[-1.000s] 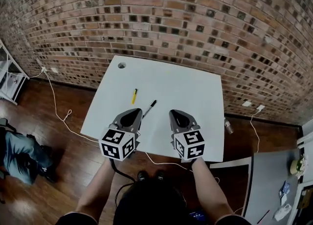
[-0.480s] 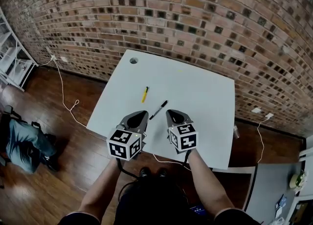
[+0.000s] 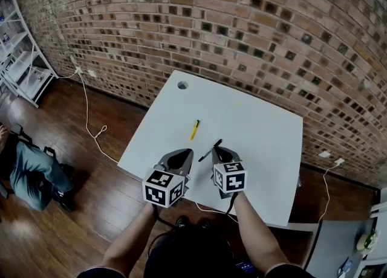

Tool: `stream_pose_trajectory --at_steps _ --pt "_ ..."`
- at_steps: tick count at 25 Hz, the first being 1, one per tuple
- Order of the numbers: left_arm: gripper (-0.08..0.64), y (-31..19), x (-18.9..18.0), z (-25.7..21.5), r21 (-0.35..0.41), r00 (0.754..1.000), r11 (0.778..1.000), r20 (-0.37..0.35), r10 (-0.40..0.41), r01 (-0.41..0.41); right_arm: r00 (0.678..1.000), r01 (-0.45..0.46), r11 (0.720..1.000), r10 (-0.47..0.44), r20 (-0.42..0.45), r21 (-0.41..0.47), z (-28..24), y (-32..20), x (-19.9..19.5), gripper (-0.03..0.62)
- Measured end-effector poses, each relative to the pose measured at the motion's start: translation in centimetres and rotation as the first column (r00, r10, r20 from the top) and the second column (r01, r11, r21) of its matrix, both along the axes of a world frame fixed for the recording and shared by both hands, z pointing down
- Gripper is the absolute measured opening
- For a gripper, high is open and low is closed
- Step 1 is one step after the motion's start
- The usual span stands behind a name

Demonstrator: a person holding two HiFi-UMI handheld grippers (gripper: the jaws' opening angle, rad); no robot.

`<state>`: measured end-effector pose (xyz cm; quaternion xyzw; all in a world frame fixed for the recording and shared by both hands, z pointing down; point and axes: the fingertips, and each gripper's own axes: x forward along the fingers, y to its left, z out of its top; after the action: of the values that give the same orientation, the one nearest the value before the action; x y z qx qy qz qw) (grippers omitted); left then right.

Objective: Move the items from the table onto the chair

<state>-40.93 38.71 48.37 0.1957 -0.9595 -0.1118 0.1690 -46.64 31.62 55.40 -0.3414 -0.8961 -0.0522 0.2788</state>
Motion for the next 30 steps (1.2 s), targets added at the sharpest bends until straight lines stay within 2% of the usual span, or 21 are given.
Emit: stream_pose_trajectory --at_steps 7,9,13,15,17,20,22,23,27,30 --pt "0.012 0.9 -0.6 1.9 0.008 0.999 1.000 -0.033 0.015 -0.015 0.992 -0.090 0.995 0.094 -0.086 0.049 3.8 0.2 -1.5 0.102" --pt "0.012 1.1 -0.8 2.6 0.016 0.999 1.000 -0.049 0.020 -0.019 0.985 -0.124 0.990 0.131 -0.115 0.065 5.1 0.2 -2.1 0.142" --pt "0.012 1.2 -1.1 3.6 0.037 0.997 0.999 -0.072 0.027 -0.024 0.959 -0.195 0.976 0.211 -0.188 0.098 7.5 0.0 -2.9 0.175" --pt "0.012 1.4 -1.2 3.8 0.046 0.997 0.999 -0.077 0.031 -0.028 0.942 -0.230 0.967 0.250 -0.225 0.110 8.5 0.1 -3.1 0.173" --pt "0.012 1.8 -1.1 4.1 0.050 0.996 0.998 -0.083 0.028 -0.024 0.930 -0.261 0.953 0.290 -0.225 0.153 9.1 0.0 -3.1 0.167" --pt "0.012 2.5 -1.0 4.5 0.055 0.995 0.998 -0.093 0.022 -0.016 0.924 -0.290 0.933 0.331 -0.192 0.212 9.3 -0.5 -3.4 0.095" --pt "0.012 2.6 -1.0 4.7 0.059 0.995 0.998 -0.096 0.024 -0.018 0.927 -0.280 0.934 0.323 -0.191 0.222 9.3 -0.6 -3.5 0.076" --pt "0.012 2.6 -1.0 4.8 0.061 0.995 0.998 -0.097 0.027 -0.021 0.929 -0.271 0.936 0.315 -0.195 0.224 9.4 -0.7 -3.5 0.046" --pt "0.012 2.1 -1.0 4.7 0.066 0.995 0.997 -0.091 0.042 -0.036 0.937 -0.229 0.948 0.276 -0.214 0.221 9.4 -1.0 -3.3 0.043" --pt "0.012 1.8 -1.2 4.3 0.063 0.995 0.997 -0.079 0.053 -0.048 0.945 -0.224 0.956 0.260 -0.198 0.188 8.3 -1.1 -3.2 0.042"
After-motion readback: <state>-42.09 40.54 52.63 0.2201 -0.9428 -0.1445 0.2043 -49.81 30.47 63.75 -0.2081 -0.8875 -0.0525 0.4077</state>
